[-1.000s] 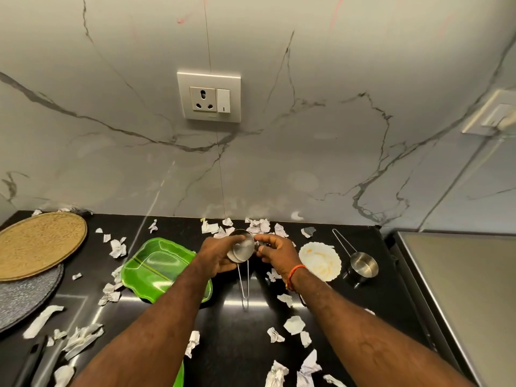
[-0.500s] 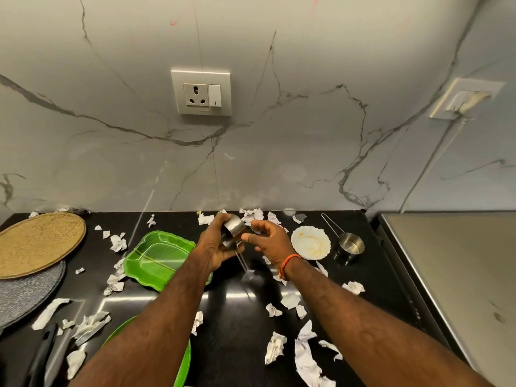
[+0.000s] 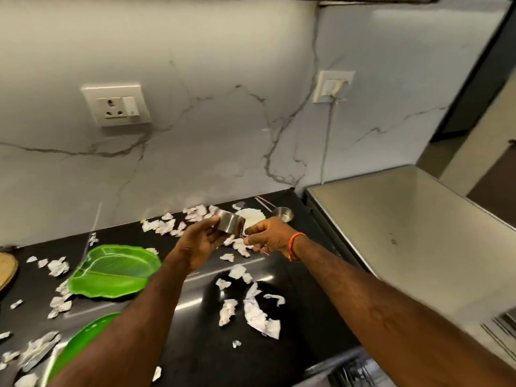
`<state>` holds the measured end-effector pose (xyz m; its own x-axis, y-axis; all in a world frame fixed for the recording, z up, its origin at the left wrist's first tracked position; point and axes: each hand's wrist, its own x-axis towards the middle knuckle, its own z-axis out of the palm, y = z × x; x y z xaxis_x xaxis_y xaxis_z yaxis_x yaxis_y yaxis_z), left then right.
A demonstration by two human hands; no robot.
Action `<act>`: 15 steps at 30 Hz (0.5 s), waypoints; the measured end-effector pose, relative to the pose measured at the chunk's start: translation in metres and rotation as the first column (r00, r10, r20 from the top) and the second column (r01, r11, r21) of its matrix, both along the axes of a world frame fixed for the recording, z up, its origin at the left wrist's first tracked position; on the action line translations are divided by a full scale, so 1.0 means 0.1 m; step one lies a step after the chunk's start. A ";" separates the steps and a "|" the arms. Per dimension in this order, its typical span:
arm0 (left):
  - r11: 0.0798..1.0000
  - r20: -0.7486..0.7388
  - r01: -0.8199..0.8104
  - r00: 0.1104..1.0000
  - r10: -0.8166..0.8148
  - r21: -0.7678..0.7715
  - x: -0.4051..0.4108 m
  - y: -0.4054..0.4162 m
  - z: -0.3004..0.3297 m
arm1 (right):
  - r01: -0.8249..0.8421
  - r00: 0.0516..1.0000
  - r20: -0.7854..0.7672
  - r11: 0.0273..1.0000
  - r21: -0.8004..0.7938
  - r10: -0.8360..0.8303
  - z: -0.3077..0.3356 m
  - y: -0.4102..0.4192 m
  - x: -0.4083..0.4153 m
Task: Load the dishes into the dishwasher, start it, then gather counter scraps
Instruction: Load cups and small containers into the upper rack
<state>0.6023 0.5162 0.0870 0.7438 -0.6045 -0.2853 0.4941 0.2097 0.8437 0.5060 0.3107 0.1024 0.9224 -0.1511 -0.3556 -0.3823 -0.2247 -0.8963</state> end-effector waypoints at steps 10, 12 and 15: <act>0.811 0.581 0.356 0.569 -0.582 0.465 -1.35 -1.52 0.31 | 0.259 0.965 0.100 0.936 -0.237 -0.242 0.13 -1.23 -2.06; 0.770 0.616 0.372 0.461 -0.639 0.519 -1.70 -1.85 0.32 | 0.299 0.954 0.109 0.897 -0.326 -0.278 0.09 -1.43 -2.53; 0.736 0.655 0.365 0.339 -0.675 0.570 -2.33 -2.40 0.27 | 0.359 0.930 0.095 0.825 -0.437 -0.354 0.01 -1.72 -3.29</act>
